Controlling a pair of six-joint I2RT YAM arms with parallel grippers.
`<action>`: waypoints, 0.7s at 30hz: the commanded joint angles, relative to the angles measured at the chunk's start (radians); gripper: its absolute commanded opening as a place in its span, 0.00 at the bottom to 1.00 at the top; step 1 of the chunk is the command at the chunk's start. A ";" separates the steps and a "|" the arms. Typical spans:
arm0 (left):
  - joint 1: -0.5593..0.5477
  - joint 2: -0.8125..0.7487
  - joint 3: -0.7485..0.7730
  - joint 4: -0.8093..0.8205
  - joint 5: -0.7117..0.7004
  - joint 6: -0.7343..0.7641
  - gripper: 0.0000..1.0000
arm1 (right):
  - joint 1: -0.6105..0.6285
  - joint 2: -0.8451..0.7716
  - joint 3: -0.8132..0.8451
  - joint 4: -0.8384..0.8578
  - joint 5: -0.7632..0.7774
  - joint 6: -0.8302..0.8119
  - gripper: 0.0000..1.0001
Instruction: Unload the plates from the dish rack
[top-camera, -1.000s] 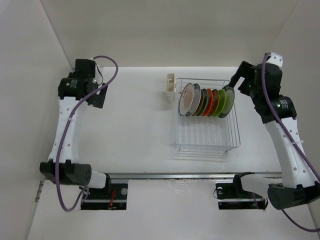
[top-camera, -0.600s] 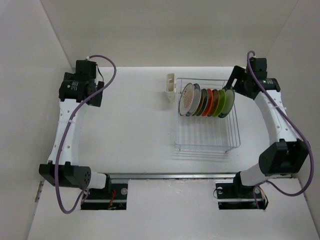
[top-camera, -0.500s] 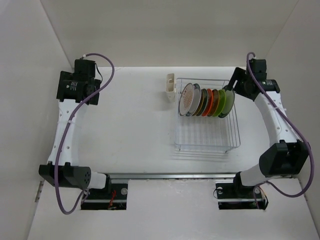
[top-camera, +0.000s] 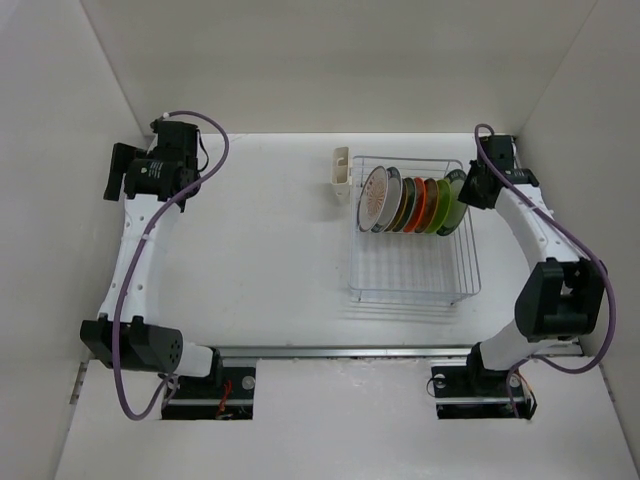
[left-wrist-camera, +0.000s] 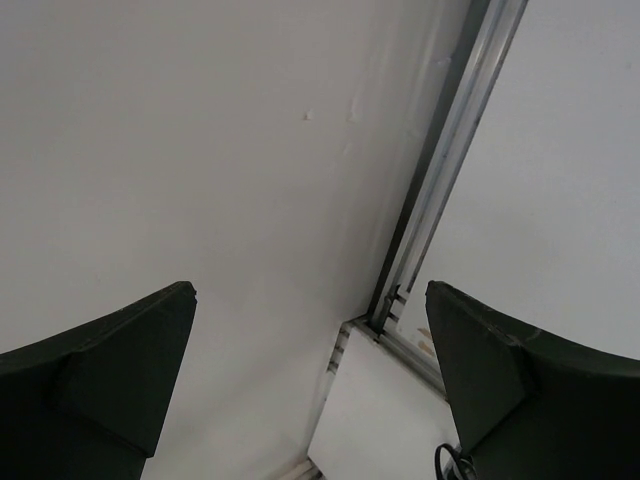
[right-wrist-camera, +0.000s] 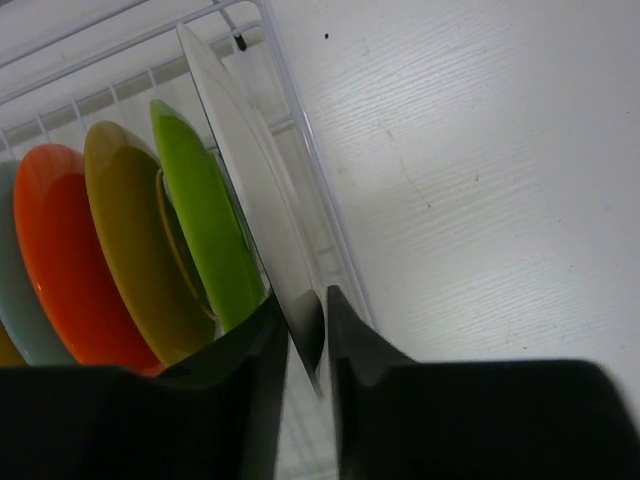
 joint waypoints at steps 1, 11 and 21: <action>-0.005 0.008 -0.003 -0.028 -0.100 -0.012 1.00 | 0.000 0.013 0.010 0.066 0.042 -0.002 0.21; -0.016 0.037 -0.034 0.016 -0.281 0.050 1.00 | 0.078 -0.052 0.109 0.007 0.270 -0.002 0.00; -0.027 0.067 0.186 -0.195 0.200 -0.100 1.00 | 0.223 -0.043 0.514 -0.334 0.822 -0.012 0.00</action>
